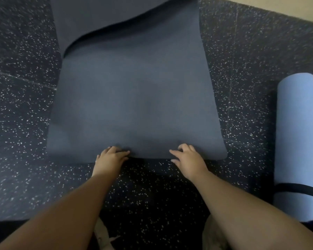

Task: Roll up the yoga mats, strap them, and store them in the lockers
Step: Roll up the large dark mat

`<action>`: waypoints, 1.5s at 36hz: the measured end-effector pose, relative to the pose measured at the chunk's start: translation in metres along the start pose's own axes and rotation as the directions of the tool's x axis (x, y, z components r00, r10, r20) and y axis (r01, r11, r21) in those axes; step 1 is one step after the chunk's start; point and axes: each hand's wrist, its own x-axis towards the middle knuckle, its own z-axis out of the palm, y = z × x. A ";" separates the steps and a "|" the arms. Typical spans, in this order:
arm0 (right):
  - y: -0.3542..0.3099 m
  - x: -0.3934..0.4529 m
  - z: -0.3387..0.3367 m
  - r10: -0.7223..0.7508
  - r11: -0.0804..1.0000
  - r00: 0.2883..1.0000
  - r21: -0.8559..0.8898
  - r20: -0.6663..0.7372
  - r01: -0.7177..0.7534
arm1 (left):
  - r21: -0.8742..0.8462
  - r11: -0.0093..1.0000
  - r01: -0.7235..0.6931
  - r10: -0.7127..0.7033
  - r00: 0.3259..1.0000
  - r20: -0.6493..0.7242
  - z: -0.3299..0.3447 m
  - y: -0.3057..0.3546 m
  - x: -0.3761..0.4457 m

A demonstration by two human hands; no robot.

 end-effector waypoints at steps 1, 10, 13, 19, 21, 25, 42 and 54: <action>-0.001 -0.001 0.001 0.002 1.000 1.000 0.011 -0.025 -0.002 | -0.024 1.000 0.008 -0.009 0.999 -0.031 -0.001 0.001 -0.001; -0.008 -0.009 -0.001 0.094 0.996 0.989 0.009 -0.119 -0.093 | 0.076 0.995 0.061 -0.047 0.982 -0.181 -0.009 0.019 -0.006; -0.009 -0.009 -0.004 0.135 0.990 0.980 -0.023 -0.145 -0.140 | 0.207 0.976 0.074 -0.032 0.979 -0.199 -0.008 0.027 -0.005; -0.004 -0.004 -0.002 0.141 0.986 0.982 -0.075 -0.124 -0.151 | 0.270 0.963 0.004 0.025 0.995 -0.102 -0.004 0.024 -0.002; -0.002 -0.001 0.001 0.131 0.987 0.987 -0.077 -0.092 -0.139 | 0.212 0.977 -0.019 0.033 0.998 -0.060 -0.004 0.022 0.002; 0.001 0.005 0.006 0.112 0.990 0.990 -0.071 -0.089 -0.119 | 0.174 0.982 -0.075 0.081 0.996 -0.031 -0.004 0.018 0.013; 0.020 0.035 0.025 -0.011 0.999 0.987 -0.051 -0.160 0.003 | 0.425 0.817 -0.390 0.542 0.772 -0.334 0.041 -0.012 0.017; 0.020 0.020 0.045 -0.108 0.993 0.865 -0.087 -0.489 0.074 | 0.402 0.853 -0.334 0.499 0.749 -0.436 0.044 -0.005 0.024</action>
